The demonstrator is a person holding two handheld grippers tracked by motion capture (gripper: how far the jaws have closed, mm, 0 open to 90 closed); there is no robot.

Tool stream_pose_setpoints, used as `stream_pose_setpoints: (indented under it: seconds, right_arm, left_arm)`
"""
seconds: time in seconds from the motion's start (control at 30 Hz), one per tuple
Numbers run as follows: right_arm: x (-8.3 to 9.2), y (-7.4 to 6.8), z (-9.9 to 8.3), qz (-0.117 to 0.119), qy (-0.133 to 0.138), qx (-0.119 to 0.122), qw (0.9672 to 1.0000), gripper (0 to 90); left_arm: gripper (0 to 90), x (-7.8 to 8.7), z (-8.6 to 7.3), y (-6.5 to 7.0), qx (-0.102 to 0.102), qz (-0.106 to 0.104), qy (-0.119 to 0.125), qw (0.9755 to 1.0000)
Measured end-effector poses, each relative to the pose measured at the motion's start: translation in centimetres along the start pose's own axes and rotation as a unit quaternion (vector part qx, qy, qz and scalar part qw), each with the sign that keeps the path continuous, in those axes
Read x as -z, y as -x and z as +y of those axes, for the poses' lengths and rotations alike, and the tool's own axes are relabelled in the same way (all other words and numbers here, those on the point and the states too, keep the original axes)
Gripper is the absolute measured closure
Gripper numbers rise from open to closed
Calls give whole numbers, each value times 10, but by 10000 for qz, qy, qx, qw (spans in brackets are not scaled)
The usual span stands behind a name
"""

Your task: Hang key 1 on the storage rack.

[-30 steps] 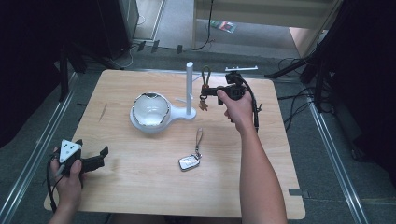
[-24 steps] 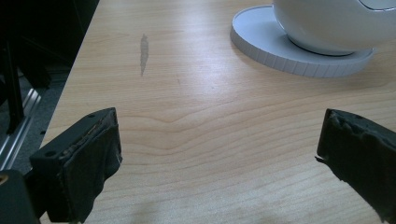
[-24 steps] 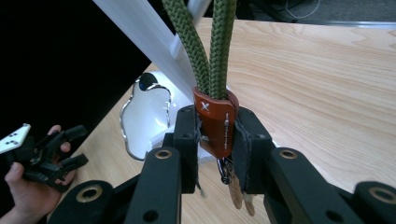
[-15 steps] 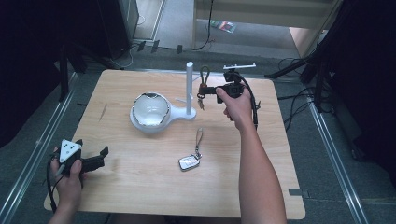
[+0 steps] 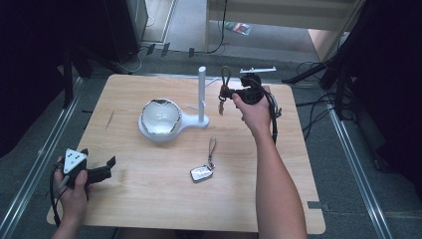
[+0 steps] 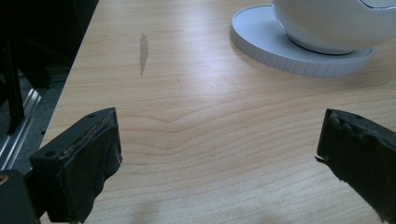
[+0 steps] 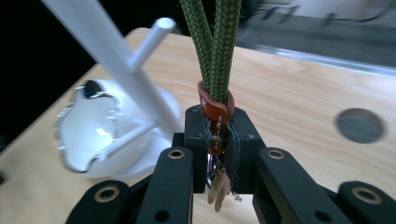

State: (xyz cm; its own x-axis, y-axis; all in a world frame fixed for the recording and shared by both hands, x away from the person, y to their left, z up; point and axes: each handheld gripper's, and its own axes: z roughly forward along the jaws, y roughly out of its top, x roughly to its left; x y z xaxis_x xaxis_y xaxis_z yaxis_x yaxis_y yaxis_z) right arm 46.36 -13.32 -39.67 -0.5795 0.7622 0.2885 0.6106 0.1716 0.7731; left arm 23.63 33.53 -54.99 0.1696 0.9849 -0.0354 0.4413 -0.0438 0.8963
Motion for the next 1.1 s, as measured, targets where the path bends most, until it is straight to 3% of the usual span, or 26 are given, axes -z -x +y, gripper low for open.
stream_pose_setpoints:
  seconds: [0.03, 0.07, 0.17, 0.37, 0.67, 1.1]
  right_arm:
    - [0, 0, 0, 0, 0, 0, 10000, 817]
    - [-2, -5, 0, -202, -47, 65, 9998, 817]
    - [-5, -11, 0, -498, -55, 159, 9986, 817]
    - [-12, -22, -4, -941, -76, 180, 9954, 817]
    - [-14, -34, -12, -1233, -3, 318, 9919, 816]
    - [-19, -47, -19, -1351, -36, 439, 9899, 816]
  left_arm:
    - [2, 0, 0, 0, 0, 0, 0, 10000]
    - [2, 0, 0, 0, 2, 0, -1, 10000]
    - [2, 0, 0, 0, -9, 0, -8, 10000]
    - [2, 0, 0, 0, 10, -6, 6, 10000]
    - [2, 0, 0, 0, 2, -6, -7, 10000]
    - [2, 0, 0, 0, -3, 1, -13, 10000]
